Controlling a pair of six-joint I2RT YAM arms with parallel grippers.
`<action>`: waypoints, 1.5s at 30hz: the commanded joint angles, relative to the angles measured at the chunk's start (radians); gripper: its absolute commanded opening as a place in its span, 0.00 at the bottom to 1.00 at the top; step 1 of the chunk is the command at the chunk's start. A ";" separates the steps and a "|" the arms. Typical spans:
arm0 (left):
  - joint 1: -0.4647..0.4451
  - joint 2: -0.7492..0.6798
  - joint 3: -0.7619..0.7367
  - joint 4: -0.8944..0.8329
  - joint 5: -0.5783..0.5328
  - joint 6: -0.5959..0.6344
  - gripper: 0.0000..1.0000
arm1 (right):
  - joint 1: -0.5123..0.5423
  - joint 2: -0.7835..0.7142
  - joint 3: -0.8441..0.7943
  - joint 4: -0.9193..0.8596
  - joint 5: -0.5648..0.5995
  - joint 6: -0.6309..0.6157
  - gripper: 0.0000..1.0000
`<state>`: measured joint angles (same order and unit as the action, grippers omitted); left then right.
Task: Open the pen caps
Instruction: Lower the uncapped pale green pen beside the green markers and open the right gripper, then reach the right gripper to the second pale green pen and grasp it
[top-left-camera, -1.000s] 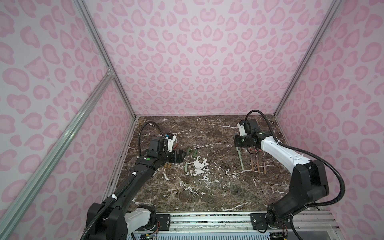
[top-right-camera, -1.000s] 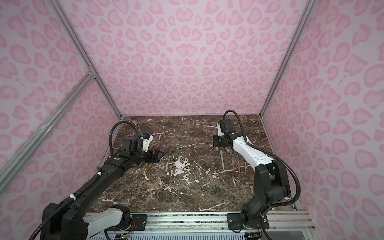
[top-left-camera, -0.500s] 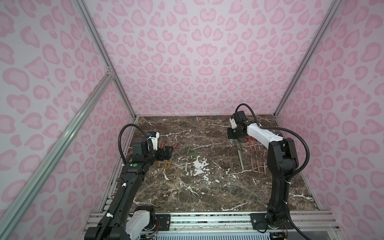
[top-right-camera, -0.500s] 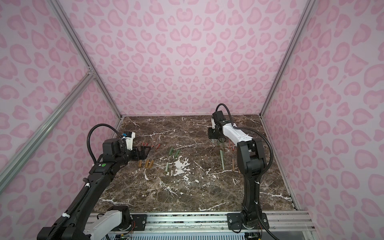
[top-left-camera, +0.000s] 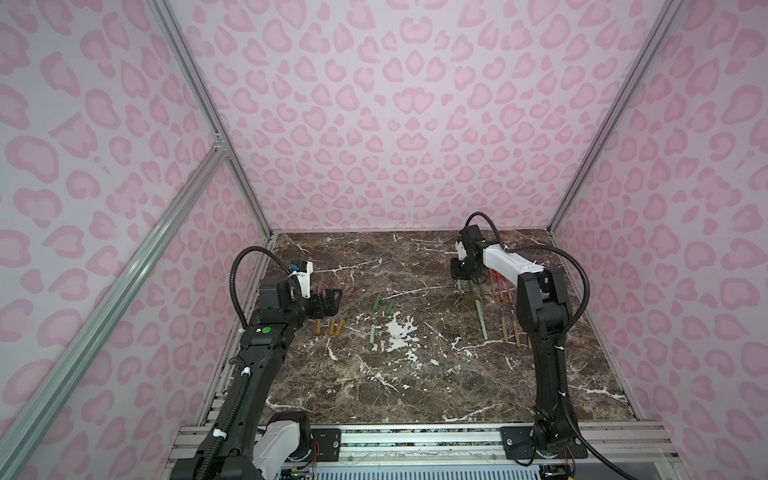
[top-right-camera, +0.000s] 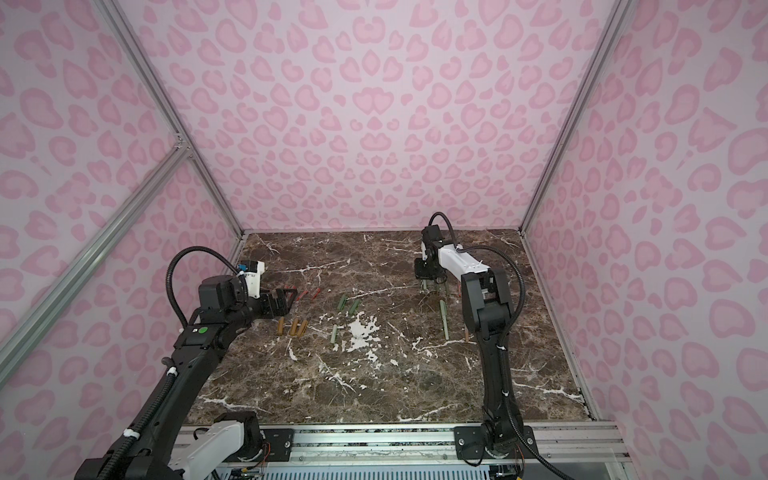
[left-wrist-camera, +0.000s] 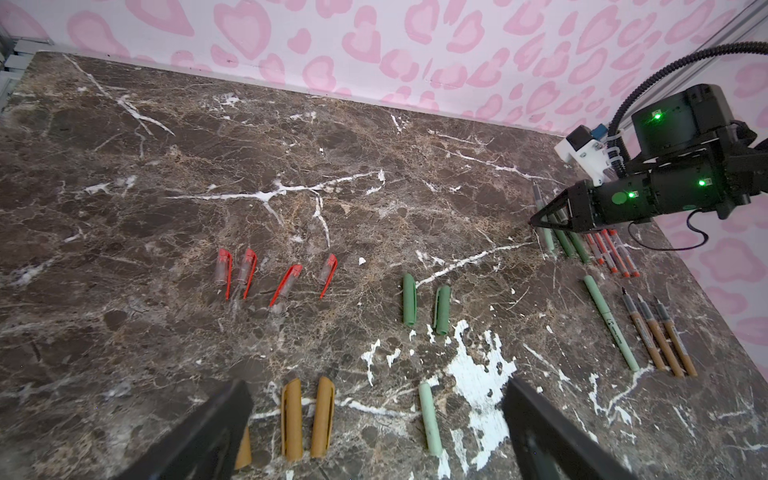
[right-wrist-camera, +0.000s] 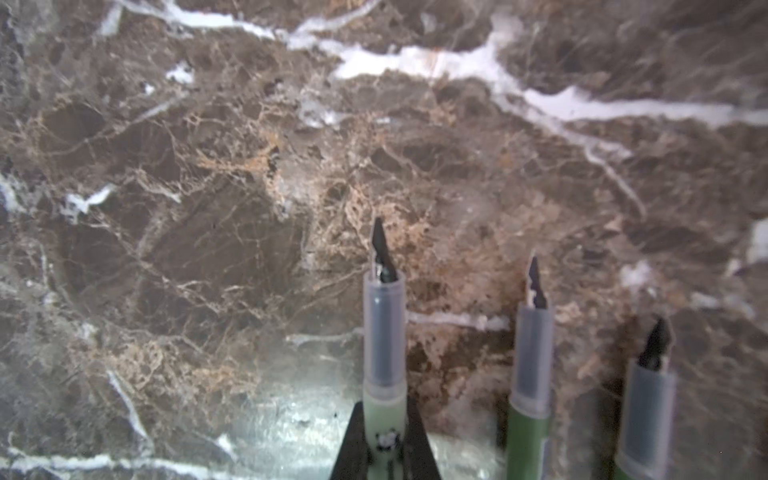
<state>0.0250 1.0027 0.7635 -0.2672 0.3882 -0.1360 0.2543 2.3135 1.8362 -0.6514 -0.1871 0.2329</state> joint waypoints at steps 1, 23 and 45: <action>0.001 -0.001 0.010 0.009 0.015 -0.001 0.98 | 0.003 0.034 -0.011 -0.044 0.021 0.011 0.08; 0.015 -0.001 0.023 -0.005 0.027 -0.011 0.98 | 0.001 -0.178 -0.066 -0.079 0.024 0.016 0.28; 0.028 0.034 0.033 -0.004 0.048 -0.020 0.98 | 0.011 -0.644 -0.816 0.102 0.061 0.086 0.33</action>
<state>0.0486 1.0344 0.7891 -0.2882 0.4225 -0.1501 0.2619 1.6604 1.0328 -0.5854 -0.1310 0.3038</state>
